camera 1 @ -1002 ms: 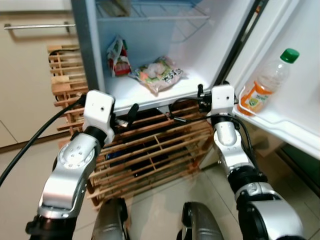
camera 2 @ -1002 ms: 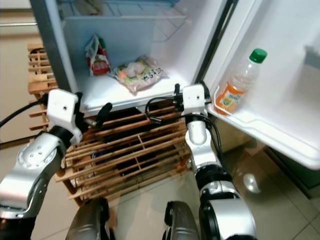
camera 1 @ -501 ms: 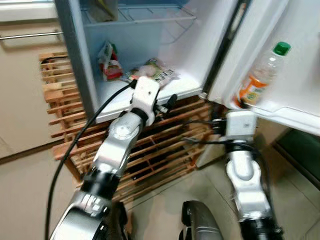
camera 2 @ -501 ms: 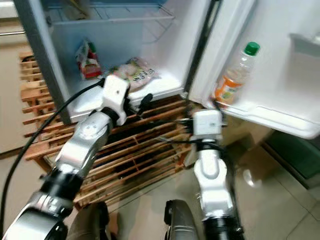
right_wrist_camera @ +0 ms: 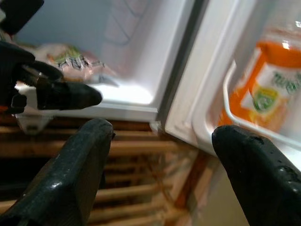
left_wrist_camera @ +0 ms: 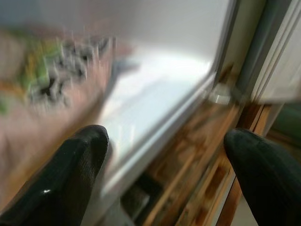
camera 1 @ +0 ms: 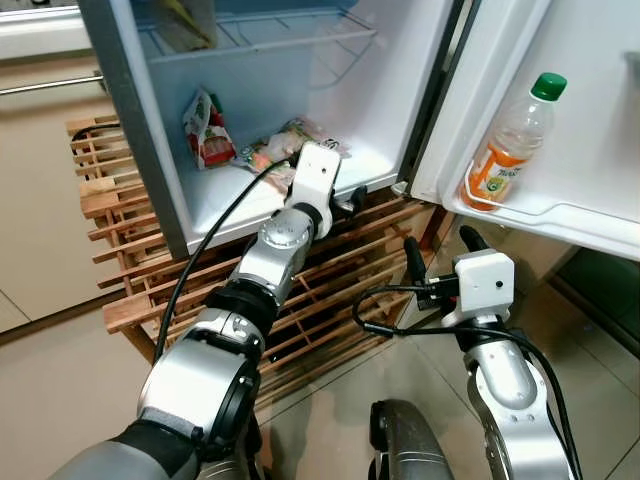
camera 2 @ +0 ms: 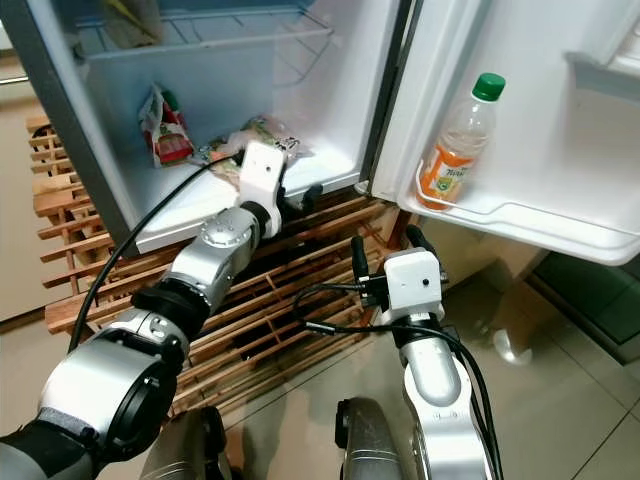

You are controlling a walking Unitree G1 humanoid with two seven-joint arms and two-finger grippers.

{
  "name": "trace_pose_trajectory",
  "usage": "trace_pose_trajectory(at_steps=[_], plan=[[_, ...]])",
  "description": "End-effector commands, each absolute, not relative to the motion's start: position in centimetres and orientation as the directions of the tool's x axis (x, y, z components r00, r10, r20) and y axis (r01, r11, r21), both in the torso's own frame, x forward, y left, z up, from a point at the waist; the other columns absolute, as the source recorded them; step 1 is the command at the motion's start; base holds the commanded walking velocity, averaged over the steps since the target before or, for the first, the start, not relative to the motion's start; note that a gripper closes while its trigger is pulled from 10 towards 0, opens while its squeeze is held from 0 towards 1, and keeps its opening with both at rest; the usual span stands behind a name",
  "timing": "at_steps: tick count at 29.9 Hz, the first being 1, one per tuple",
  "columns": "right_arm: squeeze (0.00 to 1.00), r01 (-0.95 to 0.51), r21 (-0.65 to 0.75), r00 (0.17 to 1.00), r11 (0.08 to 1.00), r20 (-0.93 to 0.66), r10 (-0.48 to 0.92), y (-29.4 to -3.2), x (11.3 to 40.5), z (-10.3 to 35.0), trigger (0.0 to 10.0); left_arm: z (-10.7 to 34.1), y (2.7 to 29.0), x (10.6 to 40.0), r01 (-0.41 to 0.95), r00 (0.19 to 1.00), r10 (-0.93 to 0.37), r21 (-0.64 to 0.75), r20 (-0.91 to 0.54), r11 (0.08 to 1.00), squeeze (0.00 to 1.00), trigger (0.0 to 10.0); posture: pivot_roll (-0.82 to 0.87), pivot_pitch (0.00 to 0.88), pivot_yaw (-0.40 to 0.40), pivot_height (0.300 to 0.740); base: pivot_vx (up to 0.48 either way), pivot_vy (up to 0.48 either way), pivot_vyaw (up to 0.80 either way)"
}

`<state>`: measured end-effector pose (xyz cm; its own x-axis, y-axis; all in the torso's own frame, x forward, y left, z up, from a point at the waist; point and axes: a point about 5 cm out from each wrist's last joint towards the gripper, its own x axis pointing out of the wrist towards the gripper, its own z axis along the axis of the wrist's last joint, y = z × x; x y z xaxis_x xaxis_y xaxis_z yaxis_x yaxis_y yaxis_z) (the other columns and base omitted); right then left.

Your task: Restocking fridge

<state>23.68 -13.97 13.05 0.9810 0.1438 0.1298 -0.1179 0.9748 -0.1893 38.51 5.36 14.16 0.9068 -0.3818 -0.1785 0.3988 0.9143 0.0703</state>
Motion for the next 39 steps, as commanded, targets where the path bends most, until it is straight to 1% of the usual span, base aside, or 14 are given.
trace_pose_trajectory(at_steps=[1,2,5,8,11,16,24,27,28,29,33,35,36,39], plan=[[0.00,-0.120,-0.191,0.981,0.974,0.126,0.146,-14.0,23.3,13.4,10.0,14.7,5.3,38.9,0.381,0.917,-0.364,0.086,-0.167,0.921,0.00,10.0,-0.29,0.000,0.023,0.625,0.000,0.000,0.00],[0.00,-0.120,-0.191,0.981,0.974,0.126,0.146,-14.0,23.3,13.4,10.0,14.7,5.3,38.9,0.381,0.917,-0.364,0.086,-0.167,0.921,0.00,10.0,-0.29,0.000,0.023,0.625,0.000,0.000,0.00],[0.00,-0.115,-0.190,0.984,0.975,0.110,0.137,-14.1,22.9,13.3,10.0,15.1,5.9,39.3,0.327,0.936,-0.305,0.115,-0.176,0.938,0.00,10.0,-0.30,0.000,0.029,0.625,0.000,0.000,0.00],[0.00,-0.107,-0.190,0.988,0.976,0.091,0.126,-14.3,22.4,13.2,10.0,15.1,7.5,39.7,0.215,0.965,-0.180,0.175,-0.193,0.961,0.00,10.0,-0.31,0.000,0.030,0.625,0.000,0.000,0.00],[0.00,-0.112,-0.190,0.989,0.975,0.076,0.128,-14.2,22.1,13.2,10.0,15.4,8.4,40.0,0.145,0.977,-0.112,0.181,-0.182,0.973,0.00,10.0,-0.30,0.000,0.026,0.625,0.000,0.000,0.00],[0.00,-0.125,-0.194,0.988,0.973,0.062,0.140,-14.1,22.1,13.2,10.0,16.5,8.7,40.4,0.115,0.988,-0.091,0.201,-0.123,0.973,0.00,10.0,-0.30,0.001,0.018,0.625,0.000,0.000,0.00],[0.00,-0.143,-0.203,0.988,0.969,0.035,0.153,-14.1,22.4,12.8,10.0,15.2,8.9,40.0,0.104,0.982,-0.054,0.280,-0.181,0.954,0.00,10.0,-0.29,0.000,0.019,0.625,0.000,0.000,0.00],[0.00,-0.143,-0.208,0.988,0.968,0.032,0.152,-14.2,22.4,12.7,10.0,15.4,8.3,40.1,0.125,0.980,-0.077,0.269,-0.183,0.955,0.00,10.0,-0.30,0.000,0.024,0.625,0.000,0.000,0.00],[0.00,-0.140,-0.216,0.988,0.966,0.029,0.150,-14.3,22.4,12.7,10.0,15.8,7.4,40.0,0.154,0.978,-0.111,0.258,-0.174,0.954,0.00,10.0,-0.30,0.000,0.027,0.625,0.000,0.000,0.00],[0.00,-0.140,-0.216,0.988,0.966,0.029,0.150,-14.3,22.4,12.7,10.0,15.8,7.4,40.0,0.154,0.978,-0.111,0.258,-0.174,0.954,0.00,10.0,-0.30,0.000,0.027,0.625,0.000,0.000,0.00],[0.00,-0.135,-0.231,0.989,0.964,0.035,0.147,-14.3,22.5,12.7,10.0,16.9,5.5,40.0,0.205,0.976,-0.179,0.241,-0.126,0.949,0.00,10.0,-0.31,0.000,0.033,0.625,0.000,0.000,0.00],[0.00,-0.130,-0.231,0.989,0.964,0.036,0.142,-14.3,22.5,12.7,10.0,18.1,3.6,39.9,0.275,0.961,-0.267,0.221,-0.068,0.936,0.00,10.0,-0.30,0.000,0.030,0.625,0.000,0.000,0.00],[0.00,-0.129,-0.230,0.989,0.965,0.036,0.141,-14.3,22.5,12.7,10.0,18.3,3.2,39.8,0.291,0.957,-0.286,0.242,-0.054,0.926,0.00,10.0,-0.30,0.000,0.030,0.625,0.000,0.000,0.00],[0.00,-0.133,-0.228,0.989,0.964,0.036,0.144,-14.2,22.6,12.6,10.0,18.4,2.9,39.7,0.308,0.951,-0.308,0.247,-0.039,0.919,0.00,10.0,-0.29,0.000,0.023,0.625,0.000,0.000,0.00]])
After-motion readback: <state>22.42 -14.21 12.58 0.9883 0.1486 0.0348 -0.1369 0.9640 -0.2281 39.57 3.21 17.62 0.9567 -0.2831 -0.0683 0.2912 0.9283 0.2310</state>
